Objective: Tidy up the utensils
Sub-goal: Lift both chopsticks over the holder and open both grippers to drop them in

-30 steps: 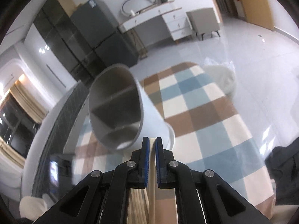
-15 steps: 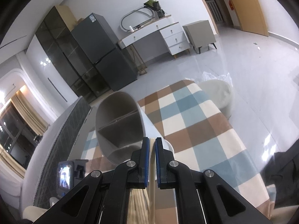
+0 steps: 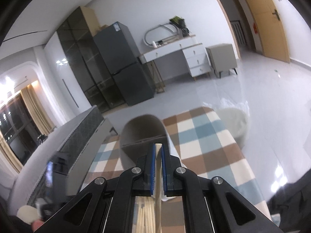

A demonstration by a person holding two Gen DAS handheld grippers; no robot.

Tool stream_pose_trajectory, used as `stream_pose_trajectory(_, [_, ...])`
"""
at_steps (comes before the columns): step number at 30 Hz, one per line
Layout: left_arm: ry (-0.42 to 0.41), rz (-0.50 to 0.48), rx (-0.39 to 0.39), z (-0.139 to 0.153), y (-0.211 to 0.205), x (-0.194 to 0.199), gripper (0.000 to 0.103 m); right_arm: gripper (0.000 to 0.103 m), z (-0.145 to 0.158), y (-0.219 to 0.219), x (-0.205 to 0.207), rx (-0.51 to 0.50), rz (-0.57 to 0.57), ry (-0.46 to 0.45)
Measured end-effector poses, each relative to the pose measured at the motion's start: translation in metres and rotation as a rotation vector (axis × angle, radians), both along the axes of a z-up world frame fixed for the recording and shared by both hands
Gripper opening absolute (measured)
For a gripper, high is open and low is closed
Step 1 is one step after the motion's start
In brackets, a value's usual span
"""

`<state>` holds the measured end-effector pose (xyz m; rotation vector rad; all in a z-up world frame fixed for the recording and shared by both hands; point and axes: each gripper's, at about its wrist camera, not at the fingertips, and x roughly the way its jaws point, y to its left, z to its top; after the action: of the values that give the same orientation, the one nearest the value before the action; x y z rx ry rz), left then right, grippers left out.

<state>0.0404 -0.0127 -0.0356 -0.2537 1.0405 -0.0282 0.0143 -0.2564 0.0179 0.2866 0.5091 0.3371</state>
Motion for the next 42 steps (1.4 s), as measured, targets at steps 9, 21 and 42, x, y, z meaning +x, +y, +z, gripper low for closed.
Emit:
stream_pose_trajectory(9, [-0.109, -0.080, -0.026, 0.041, -0.008, -0.013, 0.001, 0.006, 0.009, 0.017, -0.020, -0.065, 0.035, -0.086])
stream_pose_trajectory(21, [-0.303, -0.118, -0.108, 0.117, 0.002, -0.002, 0.001, 0.006, 0.050, 0.021, -0.013, -0.036, 0.040, -0.207])
stream_pose_trajectory(42, [-0.569, -0.054, -0.221, 0.147, 0.011, 0.134, 0.001, 0.005, 0.080, 0.050, 0.128, -0.054, -0.039, -0.416])
